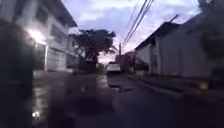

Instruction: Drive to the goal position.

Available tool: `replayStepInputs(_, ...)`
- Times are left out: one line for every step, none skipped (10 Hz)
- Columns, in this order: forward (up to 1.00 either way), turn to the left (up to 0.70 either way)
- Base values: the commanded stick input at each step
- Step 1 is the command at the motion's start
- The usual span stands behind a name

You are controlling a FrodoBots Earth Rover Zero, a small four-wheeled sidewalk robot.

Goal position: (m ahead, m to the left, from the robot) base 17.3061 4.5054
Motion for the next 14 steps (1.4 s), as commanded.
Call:
replayStepInputs(0.70, 0.00)
replayStepInputs(0.70, 0.00)
replayStepInputs(0.70, 0.00)
replayStepInputs(0.70, 0.00)
replayStepInputs(0.70, 0.00)
replayStepInputs(0.70, 0.00)
replayStepInputs(0.70, -0.35)
replayStepInputs(0.70, -0.35)
replayStepInputs(0.70, -0.35)
replayStepInputs(0.70, -0.35)
replayStepInputs(0.70, -0.01)
replayStepInputs(0.70, 0.00)
replayStepInputs(0.70, 0.00)
replayStepInputs(0.70, 0.00)
